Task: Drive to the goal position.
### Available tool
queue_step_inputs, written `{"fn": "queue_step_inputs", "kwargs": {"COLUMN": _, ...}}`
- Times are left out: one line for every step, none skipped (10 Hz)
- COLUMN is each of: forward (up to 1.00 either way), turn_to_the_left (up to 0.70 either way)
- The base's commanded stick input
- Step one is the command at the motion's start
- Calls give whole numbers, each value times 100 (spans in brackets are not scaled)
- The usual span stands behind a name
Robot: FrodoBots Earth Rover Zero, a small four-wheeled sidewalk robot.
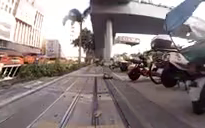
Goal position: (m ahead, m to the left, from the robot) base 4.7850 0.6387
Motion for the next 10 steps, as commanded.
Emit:
{"fn": "queue_step_inputs", "kwargs": {"forward": 45, "turn_to_the_left": 0}}
{"fn": "queue_step_inputs", "kwargs": {"forward": 45, "turn_to_the_left": 0}}
{"fn": "queue_step_inputs", "kwargs": {"forward": 45, "turn_to_the_left": 0}}
{"fn": "queue_step_inputs", "kwargs": {"forward": 45, "turn_to_the_left": 0}}
{"fn": "queue_step_inputs", "kwargs": {"forward": 45, "turn_to_the_left": 0}}
{"fn": "queue_step_inputs", "kwargs": {"forward": 45, "turn_to_the_left": 0}}
{"fn": "queue_step_inputs", "kwargs": {"forward": 45, "turn_to_the_left": 0}}
{"fn": "queue_step_inputs", "kwargs": {"forward": 45, "turn_to_the_left": 0}}
{"fn": "queue_step_inputs", "kwargs": {"forward": 45, "turn_to_the_left": 0}}
{"fn": "queue_step_inputs", "kwargs": {"forward": 45, "turn_to_the_left": 0}}
